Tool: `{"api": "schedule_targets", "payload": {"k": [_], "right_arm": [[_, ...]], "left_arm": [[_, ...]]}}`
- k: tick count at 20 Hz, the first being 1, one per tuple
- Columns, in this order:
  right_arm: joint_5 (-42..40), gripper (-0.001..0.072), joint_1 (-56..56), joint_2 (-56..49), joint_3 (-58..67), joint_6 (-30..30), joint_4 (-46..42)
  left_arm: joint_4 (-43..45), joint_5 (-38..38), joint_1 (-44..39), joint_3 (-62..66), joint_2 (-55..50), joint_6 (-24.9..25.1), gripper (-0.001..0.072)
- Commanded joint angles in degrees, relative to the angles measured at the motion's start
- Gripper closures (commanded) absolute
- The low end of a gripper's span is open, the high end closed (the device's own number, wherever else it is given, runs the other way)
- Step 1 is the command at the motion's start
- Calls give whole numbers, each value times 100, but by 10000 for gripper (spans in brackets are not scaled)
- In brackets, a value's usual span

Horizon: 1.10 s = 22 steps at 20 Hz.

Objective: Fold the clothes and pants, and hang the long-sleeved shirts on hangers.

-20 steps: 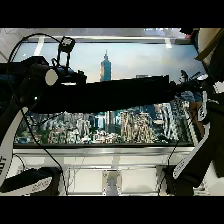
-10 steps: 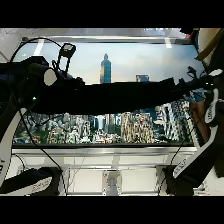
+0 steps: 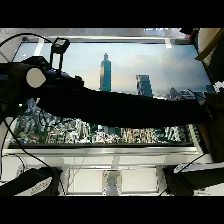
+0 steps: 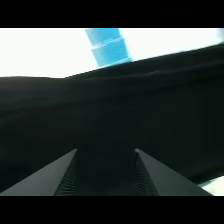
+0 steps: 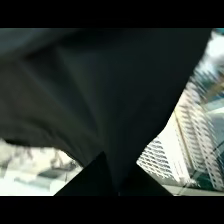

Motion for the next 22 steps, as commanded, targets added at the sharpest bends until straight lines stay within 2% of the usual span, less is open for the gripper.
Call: {"api": "schedule_targets", "payload": {"k": [1,4,7,10,11,12,13,15,16,17,18,22], "right_arm": [[-289,705,-302,802,-708,-107,94],[-579,704,-7,1003,-1108,-94,87],[-1038,704,63,1001,-1749,-79,-197],[-1617,705,-114,1001,-2164,-81,-614],[-1624,704,-212,1001,-2129,-81,-555],[-1510,705,-299,1010,-2013,-81,-361],[-1381,705,-328,1056,-1867,-98,-140],[-1250,705,-199,1274,-1447,-107,221],[-1204,705,-48,1394,-1215,-105,365],[-1099,705,179,1506,-944,-103,498],[-999,705,455,1589,-702,-76,522],[-909,705,1932,1714,221,365,479]], "left_arm": [[-938,780,-387,4,-374,184,295],[-1720,1733,-981,13,-1147,492,295],[-1821,2190,-1285,20,-1510,544,295],[-1818,2393,-1211,20,-1519,564,309],[-1797,2367,-1189,20,-1547,647,372],[-1801,2334,-1182,22,-1615,763,397],[-1814,2291,-1211,55,-1751,780,475],[-1963,2186,-1338,299,-2164,787,490],[-2109,2070,-1456,525,-2428,918,552],[-2284,1906,-1589,796,-2708,1161,664],[-2472,1759,-1755,1123,-3029,1362,692],[-2787,1554,-2350,2223,-4203,1353,692]]}}
